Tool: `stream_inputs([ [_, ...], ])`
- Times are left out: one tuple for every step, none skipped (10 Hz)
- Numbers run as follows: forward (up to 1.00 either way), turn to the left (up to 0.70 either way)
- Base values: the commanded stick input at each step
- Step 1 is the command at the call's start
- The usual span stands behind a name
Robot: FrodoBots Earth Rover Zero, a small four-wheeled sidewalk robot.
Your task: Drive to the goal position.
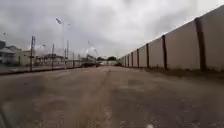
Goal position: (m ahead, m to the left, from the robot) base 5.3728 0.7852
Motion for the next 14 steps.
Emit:
stream_inputs([
  [0.85, 0.0],
  [0.85, 0.0],
  [0.85, 0.0],
  [0.85, 0.0],
  [0.85, 0.0],
  [0.85, 0.0],
  [0.85, 0.0],
  [0.85, 0.0],
  [0.85, 0.0],
  [0.85, 0.0],
  [0.85, 0.0],
  [0.85, 0.0],
  [0.85, 0.0],
  [0.85, 0.0],
])
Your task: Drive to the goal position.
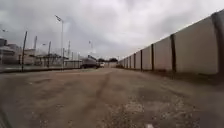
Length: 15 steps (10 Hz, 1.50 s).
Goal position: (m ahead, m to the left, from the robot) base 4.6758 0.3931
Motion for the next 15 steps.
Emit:
stream_inputs([
  [0.85, 0.0],
  [0.85, 0.0],
  [0.85, 0.0],
  [0.85, 0.0],
  [0.85, 0.0],
  [0.85, 0.0],
  [0.85, 0.0],
  [0.85, 0.0],
  [0.85, 0.0],
  [0.85, 0.0],
  [0.85, 0.0],
  [0.85, 0.0],
  [0.85, 0.0],
  [0.85, 0.0],
  [0.85, 0.0],
])
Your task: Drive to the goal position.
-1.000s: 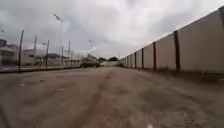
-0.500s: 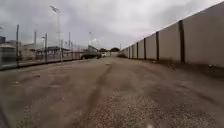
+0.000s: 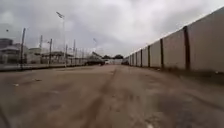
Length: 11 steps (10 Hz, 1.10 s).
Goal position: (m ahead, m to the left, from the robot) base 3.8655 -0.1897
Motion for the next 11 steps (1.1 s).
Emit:
stream_inputs([
  [0.85, 0.0],
  [0.85, 0.0],
  [0.85, 0.0],
  [0.85, 0.0],
  [0.85, 0.0],
  [0.85, 0.0],
  [0.85, 0.0],
  [0.85, 0.0],
  [0.85, 0.0],
  [0.85, 0.0],
  [0.85, 0.0],
])
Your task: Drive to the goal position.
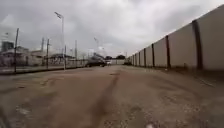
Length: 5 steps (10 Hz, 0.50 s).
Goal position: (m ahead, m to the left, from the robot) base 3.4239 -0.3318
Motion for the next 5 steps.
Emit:
stream_inputs([
  [0.85, 0.0],
  [0.85, 0.0],
  [0.85, 0.0],
  [0.85, 0.0],
  [0.85, -0.1],
])
